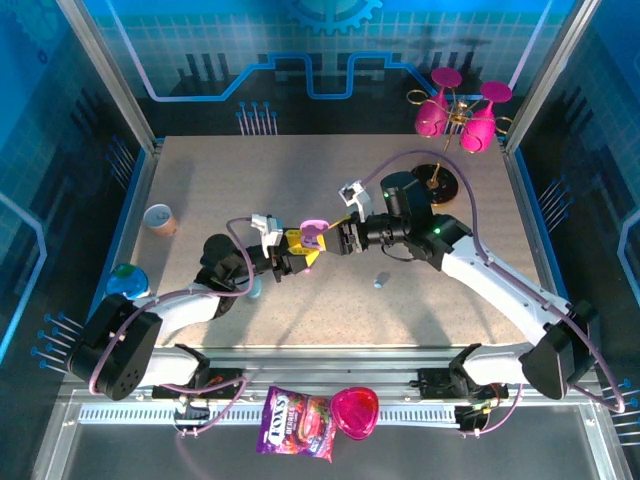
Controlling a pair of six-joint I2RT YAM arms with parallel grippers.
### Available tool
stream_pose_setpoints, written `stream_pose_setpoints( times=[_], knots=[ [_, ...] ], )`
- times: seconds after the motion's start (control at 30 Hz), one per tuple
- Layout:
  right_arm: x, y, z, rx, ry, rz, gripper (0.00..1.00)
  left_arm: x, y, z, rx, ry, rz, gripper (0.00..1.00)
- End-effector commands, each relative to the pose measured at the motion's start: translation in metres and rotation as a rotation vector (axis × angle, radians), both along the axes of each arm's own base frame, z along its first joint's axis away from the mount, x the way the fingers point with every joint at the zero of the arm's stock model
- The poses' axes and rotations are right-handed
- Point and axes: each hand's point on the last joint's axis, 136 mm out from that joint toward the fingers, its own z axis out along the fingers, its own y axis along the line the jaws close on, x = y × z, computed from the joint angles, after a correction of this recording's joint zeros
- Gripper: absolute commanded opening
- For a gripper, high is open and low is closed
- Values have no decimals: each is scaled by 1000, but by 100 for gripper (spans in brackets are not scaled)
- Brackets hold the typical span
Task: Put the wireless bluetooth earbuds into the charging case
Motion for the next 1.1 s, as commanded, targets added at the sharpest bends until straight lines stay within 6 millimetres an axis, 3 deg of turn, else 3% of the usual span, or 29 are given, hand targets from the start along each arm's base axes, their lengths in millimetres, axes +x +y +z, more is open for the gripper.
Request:
stream_pose_setpoints(
  times=[0.0,0.13,0.27,0.43,0.5,0.73,0.87,1.07],
  knots=[
    [-6,-3,22,59,-108,19,63,-8,3,24,-21,-143,7,32],
    [-10,-12,26,108,-167,-1,68,-7,9,21,-7,-163,49,32],
    [1,-31,15,138,-181,-101,68,-10,18,28,-11,-201,75,32],
    [40,-71,-37,91,-92,-379,69,-18,23,32,22,-247,93,31],
    [48,-78,-55,74,-67,-424,69,-22,26,35,27,-260,106,31],
    [63,-60,-112,-37,103,-411,62,-31,30,41,41,-278,109,31],
    [67,-36,-145,-161,193,-347,56,-34,29,44,36,-278,96,31],
    [73,11,-180,-293,230,-214,49,-39,29,46,28,-274,83,31]
  ],
)
